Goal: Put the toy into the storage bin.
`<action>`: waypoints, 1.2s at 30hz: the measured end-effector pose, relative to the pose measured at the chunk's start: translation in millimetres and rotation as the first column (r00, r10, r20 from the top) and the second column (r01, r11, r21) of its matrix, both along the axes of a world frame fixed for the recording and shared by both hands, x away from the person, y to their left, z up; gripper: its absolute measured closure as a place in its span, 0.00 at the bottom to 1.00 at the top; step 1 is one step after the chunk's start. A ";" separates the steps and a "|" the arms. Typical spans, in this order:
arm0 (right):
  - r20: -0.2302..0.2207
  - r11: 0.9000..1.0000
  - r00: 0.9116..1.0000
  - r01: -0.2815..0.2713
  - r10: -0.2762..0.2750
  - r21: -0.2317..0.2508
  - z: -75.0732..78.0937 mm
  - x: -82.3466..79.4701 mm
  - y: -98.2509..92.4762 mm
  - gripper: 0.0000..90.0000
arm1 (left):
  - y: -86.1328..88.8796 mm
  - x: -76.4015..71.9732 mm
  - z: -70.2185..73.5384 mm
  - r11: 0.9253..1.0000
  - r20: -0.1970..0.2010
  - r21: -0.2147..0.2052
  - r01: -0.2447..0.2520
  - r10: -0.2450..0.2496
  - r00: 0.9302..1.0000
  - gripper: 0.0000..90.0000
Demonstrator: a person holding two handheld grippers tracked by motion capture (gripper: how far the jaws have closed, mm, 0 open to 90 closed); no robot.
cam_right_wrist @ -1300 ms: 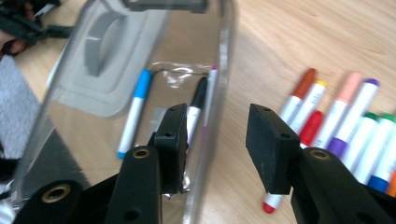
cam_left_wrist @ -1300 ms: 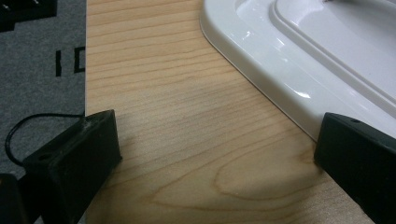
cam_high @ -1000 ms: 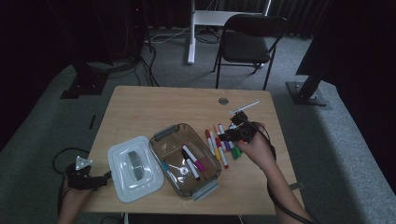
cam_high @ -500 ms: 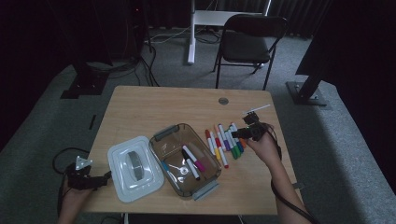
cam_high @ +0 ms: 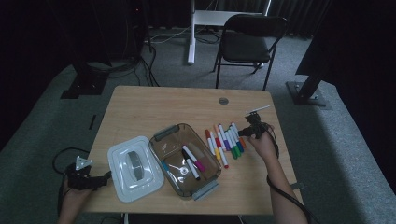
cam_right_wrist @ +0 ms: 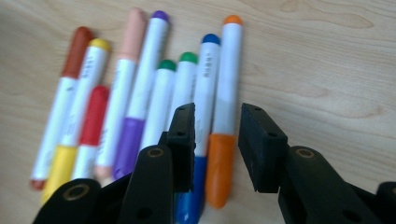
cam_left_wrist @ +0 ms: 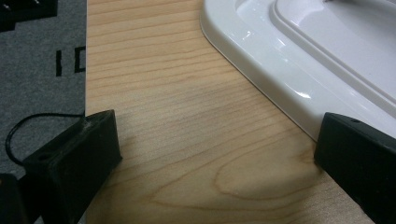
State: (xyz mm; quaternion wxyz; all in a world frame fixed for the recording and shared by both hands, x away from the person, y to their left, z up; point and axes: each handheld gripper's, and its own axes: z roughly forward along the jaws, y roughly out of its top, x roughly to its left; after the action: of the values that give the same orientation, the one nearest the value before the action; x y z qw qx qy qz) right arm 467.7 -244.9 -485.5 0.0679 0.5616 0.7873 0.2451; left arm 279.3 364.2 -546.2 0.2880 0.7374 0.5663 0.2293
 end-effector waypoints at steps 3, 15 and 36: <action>-0.022 1.000 1.000 0.016 -0.016 -0.002 -8.5 8.0 -1.0 0.77 | 0.0 0.0 0.0 1.000 0.000 0.000 0.000 0.000 1.000 0.01; -0.066 1.000 0.998 0.021 -0.022 -0.012 -24.5 15.8 2.8 0.84 | 0.0 0.0 0.0 1.000 0.000 0.000 0.000 0.000 1.000 0.01; -0.042 0.997 0.996 0.077 -0.076 0.026 -9.3 3.0 -9.3 0.85 | 0.0 0.1 0.0 1.000 0.000 -0.001 -0.001 0.001 1.000 0.01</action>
State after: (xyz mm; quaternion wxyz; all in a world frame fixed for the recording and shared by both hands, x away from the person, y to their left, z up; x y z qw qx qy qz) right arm 470.7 -254.3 -494.8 0.0534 0.5972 0.7630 0.2414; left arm 279.3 364.2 -546.2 0.2885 0.7370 0.5666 0.2292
